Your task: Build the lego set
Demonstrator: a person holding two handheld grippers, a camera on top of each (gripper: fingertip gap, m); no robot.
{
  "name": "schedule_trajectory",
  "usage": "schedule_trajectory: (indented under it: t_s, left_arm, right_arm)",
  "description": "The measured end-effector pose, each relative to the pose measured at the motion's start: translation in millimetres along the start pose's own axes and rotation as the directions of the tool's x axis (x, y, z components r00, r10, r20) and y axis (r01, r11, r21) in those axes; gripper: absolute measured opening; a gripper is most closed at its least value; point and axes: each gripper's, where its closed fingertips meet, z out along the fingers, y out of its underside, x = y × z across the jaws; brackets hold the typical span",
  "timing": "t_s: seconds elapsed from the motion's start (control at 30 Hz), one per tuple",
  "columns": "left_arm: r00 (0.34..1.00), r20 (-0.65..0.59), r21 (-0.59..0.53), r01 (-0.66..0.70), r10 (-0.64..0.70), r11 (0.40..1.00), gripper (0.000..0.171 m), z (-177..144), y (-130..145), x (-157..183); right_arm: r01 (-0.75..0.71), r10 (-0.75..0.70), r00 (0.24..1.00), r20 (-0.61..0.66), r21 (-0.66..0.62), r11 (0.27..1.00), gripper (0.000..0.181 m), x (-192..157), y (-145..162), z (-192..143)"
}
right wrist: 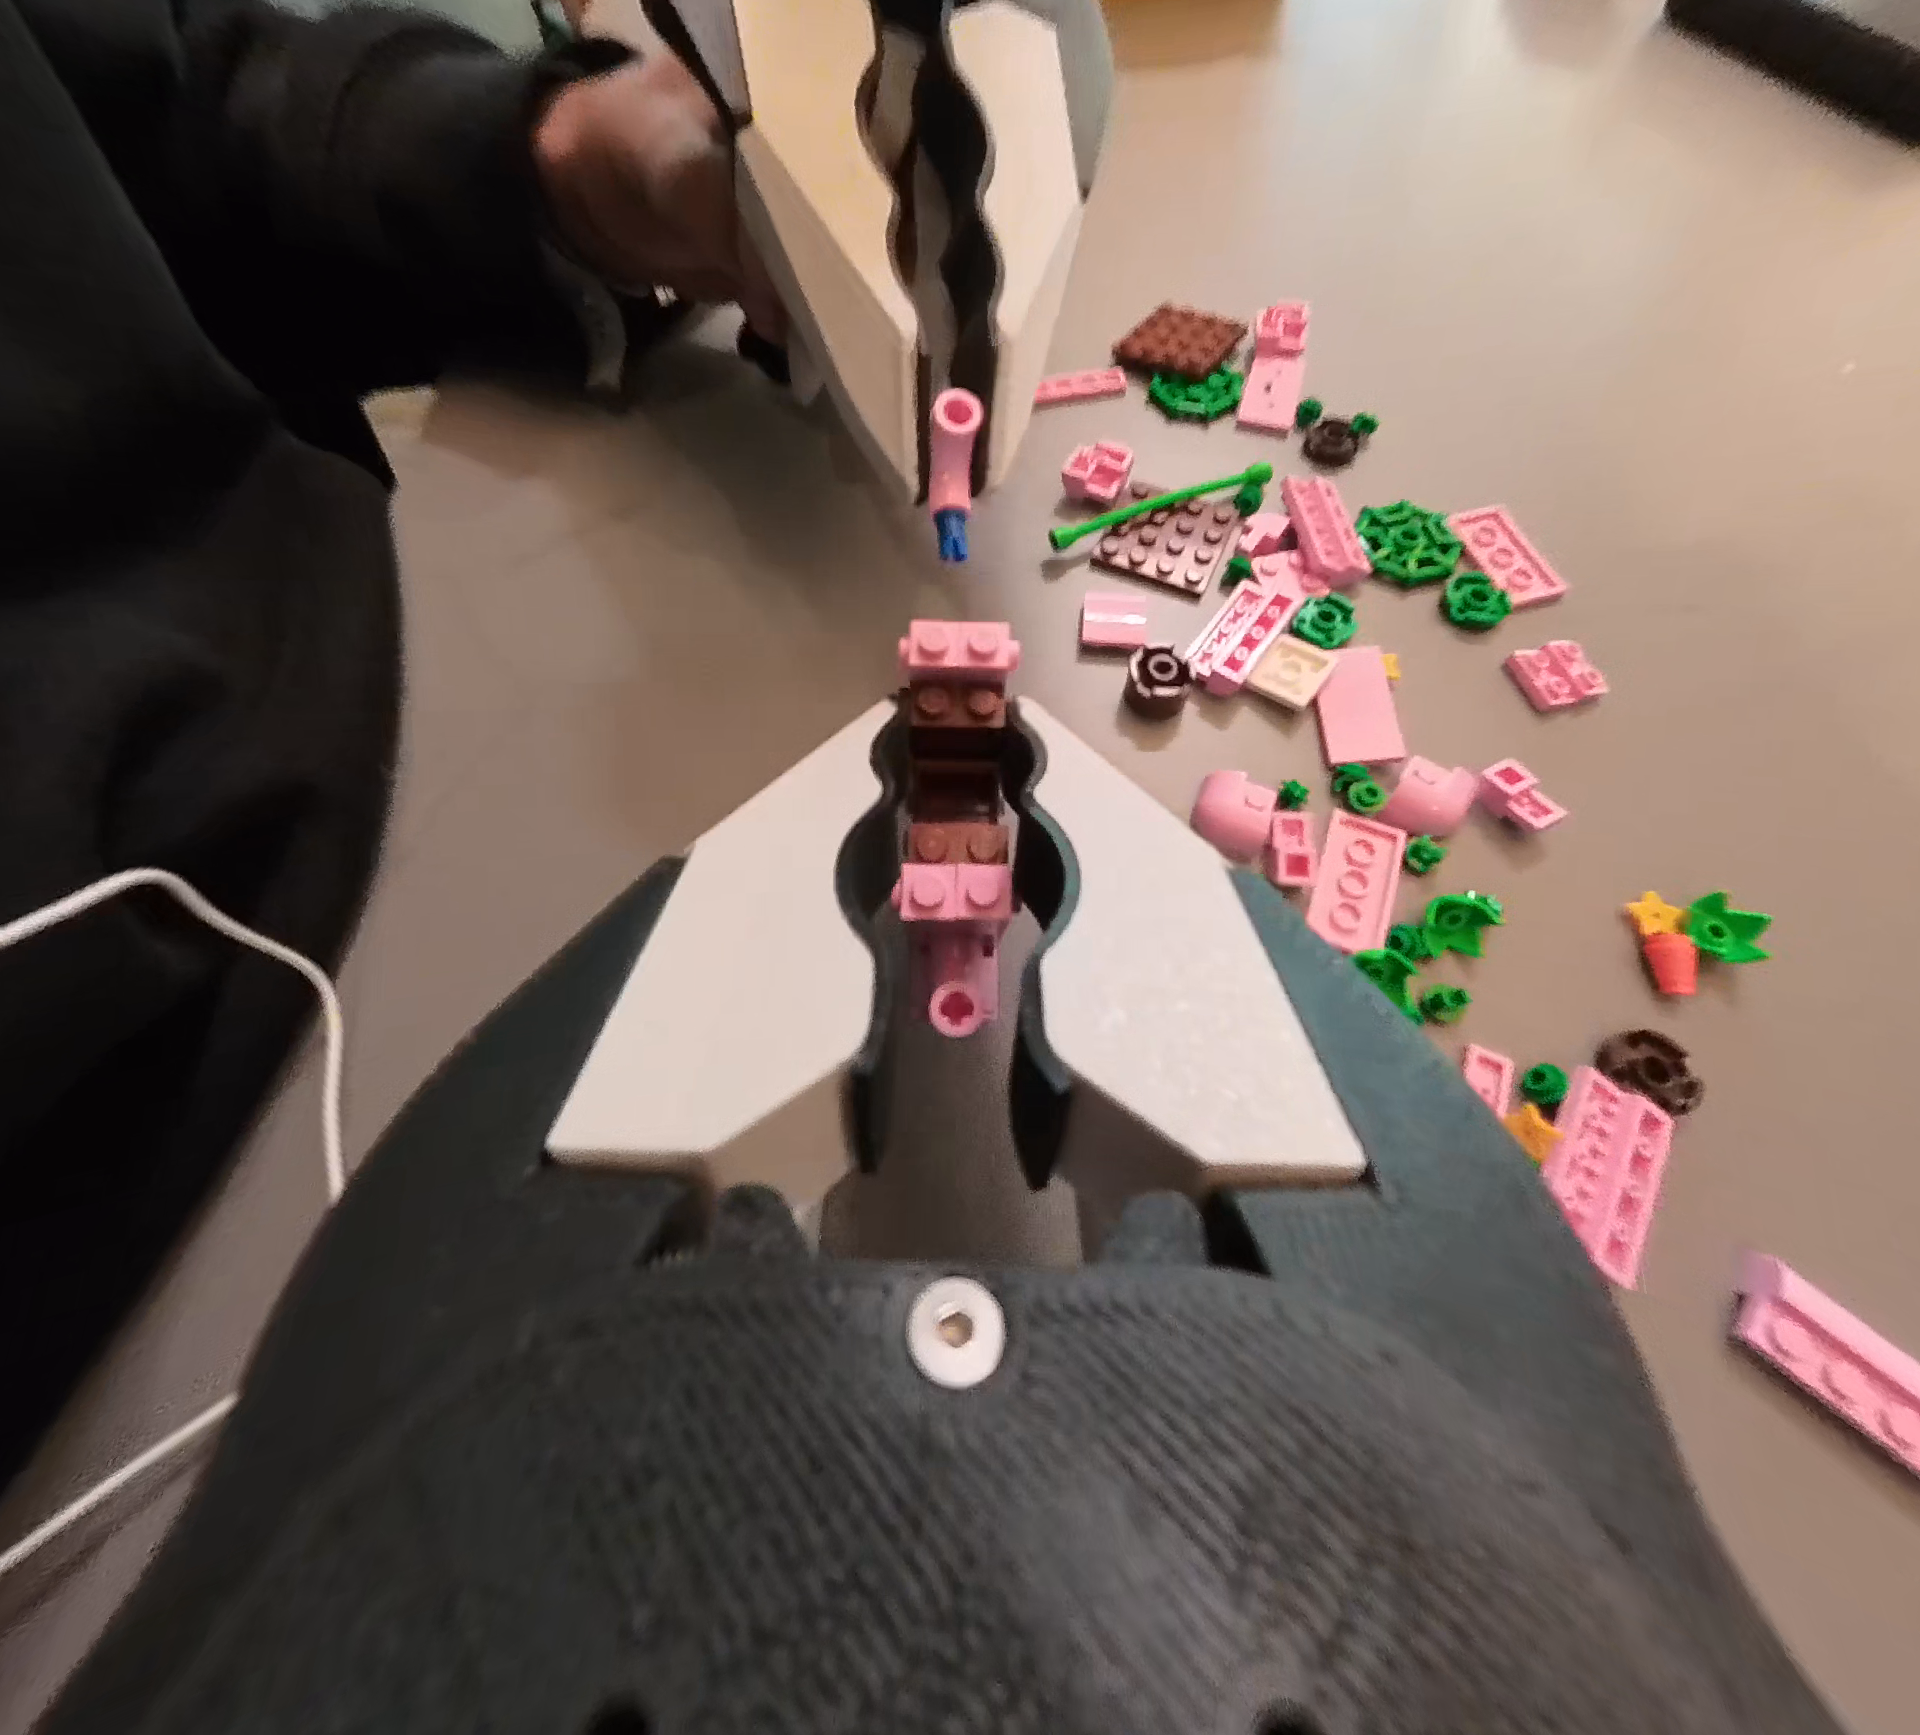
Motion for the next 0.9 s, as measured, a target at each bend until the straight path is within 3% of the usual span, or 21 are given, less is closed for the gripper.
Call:
schedule_trajectory:
  t_s: [0.23,0.9]
  left_arm:
    - [0.993,0.005,-0.034,-0.119,0.120,0.992,0.005,5.7,2.5,11.4]
    - [0.996,-0.026,0.016,-0.080,0.080,0.997,0.006,3.8,-5.5,17.3]
  right_arm:
    - [-0.109,0.092,0.984,0.155,0.105,0.988,0.015,-13.1,-13.3,-6.3]
    - [-0.143,0.107,0.975,0.193,0.186,0.972,0.015,-18.6,-28.4,-11.3]
